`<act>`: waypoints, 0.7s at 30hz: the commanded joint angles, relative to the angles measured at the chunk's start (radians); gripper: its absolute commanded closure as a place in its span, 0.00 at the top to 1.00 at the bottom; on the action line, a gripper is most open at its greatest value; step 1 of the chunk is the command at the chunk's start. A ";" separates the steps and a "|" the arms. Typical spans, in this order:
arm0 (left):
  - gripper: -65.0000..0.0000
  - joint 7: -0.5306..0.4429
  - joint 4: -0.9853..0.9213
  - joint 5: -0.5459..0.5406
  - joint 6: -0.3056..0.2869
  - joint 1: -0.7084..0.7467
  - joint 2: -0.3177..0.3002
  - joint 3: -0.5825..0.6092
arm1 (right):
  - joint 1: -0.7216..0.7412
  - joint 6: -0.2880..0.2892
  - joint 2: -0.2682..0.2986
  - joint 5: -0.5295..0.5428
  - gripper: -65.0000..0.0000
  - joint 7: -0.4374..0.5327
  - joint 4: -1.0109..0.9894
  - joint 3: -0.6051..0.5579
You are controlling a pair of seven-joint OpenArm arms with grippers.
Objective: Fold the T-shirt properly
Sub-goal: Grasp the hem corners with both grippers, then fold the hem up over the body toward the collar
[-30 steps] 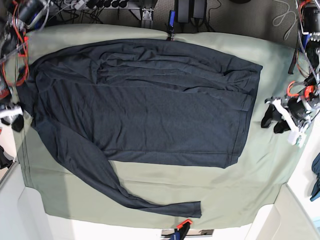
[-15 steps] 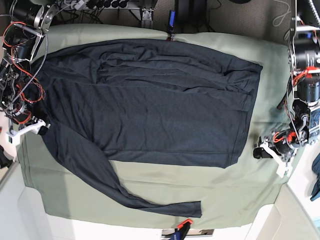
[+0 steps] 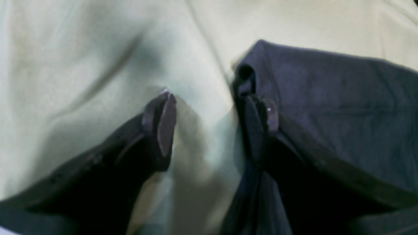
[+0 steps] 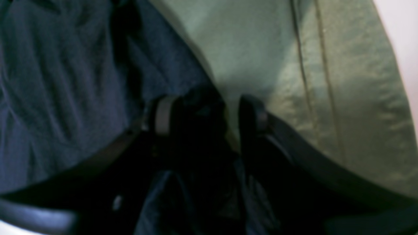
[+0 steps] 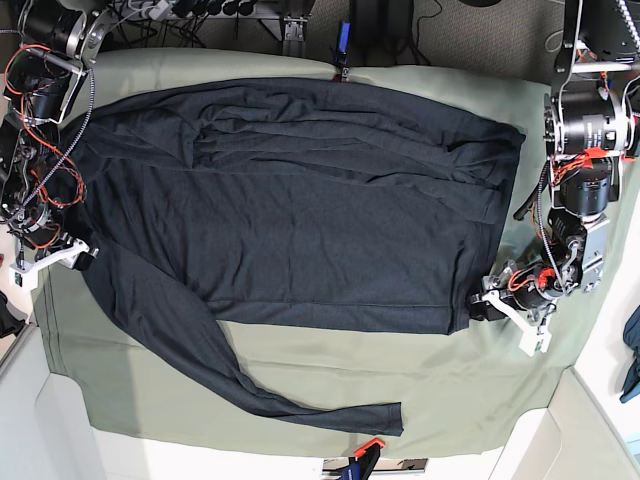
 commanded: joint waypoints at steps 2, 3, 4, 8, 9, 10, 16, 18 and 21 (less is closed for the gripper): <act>0.56 -0.002 0.016 -0.027 -0.020 -0.034 0.008 -0.002 | 0.022 0.000 0.016 0.011 0.44 0.008 0.012 0.002; 0.56 -0.001 0.021 -0.039 -0.025 -0.036 0.004 -0.002 | 0.022 0.000 0.016 0.011 0.44 0.007 0.012 0.002; 0.56 0.006 0.027 -0.054 -0.035 -0.041 -0.002 -0.002 | 0.021 0.000 0.016 0.011 0.43 0.006 0.012 0.002; 0.56 0.072 0.047 -0.121 -0.067 -0.082 -0.029 -0.002 | 0.021 0.000 0.016 0.007 0.43 0.006 0.012 0.002; 0.56 0.087 0.046 -0.124 -0.071 -0.093 -0.034 -0.002 | 0.021 0.000 0.016 0.008 0.43 0.006 0.012 0.002; 0.56 0.101 0.046 -0.123 -0.071 -0.100 -0.035 -0.002 | 0.021 0.000 0.016 0.008 0.44 0.006 0.012 0.002; 0.56 0.091 0.046 -0.107 -0.071 -0.083 -0.031 -0.002 | 0.022 0.000 0.016 0.034 0.43 0.006 0.012 0.002; 0.56 0.055 0.046 -0.079 -0.070 -0.068 -0.029 -0.002 | 0.022 0.000 0.016 0.034 0.43 0.006 0.012 0.002; 0.56 0.003 0.046 -0.013 -0.022 -0.047 -0.019 -0.002 | 0.022 0.000 0.016 0.034 0.43 0.006 0.012 0.002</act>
